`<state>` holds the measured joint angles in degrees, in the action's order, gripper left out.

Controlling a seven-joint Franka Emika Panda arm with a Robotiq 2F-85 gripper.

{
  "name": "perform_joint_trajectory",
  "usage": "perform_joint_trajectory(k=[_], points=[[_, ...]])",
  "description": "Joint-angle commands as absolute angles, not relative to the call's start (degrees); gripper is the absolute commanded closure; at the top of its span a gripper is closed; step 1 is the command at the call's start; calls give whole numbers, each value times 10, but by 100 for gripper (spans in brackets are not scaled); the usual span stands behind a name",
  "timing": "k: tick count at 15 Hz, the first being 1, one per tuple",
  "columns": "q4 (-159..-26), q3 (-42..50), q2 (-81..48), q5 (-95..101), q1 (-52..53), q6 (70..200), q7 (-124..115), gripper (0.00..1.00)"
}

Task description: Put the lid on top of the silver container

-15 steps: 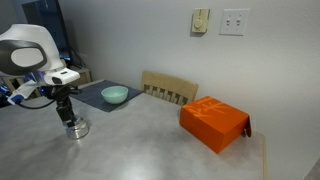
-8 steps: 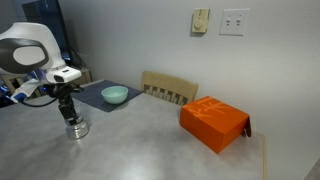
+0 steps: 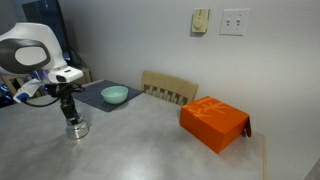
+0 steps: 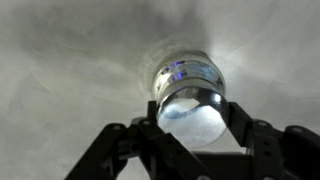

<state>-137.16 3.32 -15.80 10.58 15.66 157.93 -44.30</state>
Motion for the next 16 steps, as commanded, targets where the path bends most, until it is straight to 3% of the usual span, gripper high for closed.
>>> perform_joint_trajectory(k=[1, 16], points=[[-1348, 17, -185, 80, 136, 1572, -398, 56], [-1343, 37, -199, 91, 173, 1600, -405, 56]])
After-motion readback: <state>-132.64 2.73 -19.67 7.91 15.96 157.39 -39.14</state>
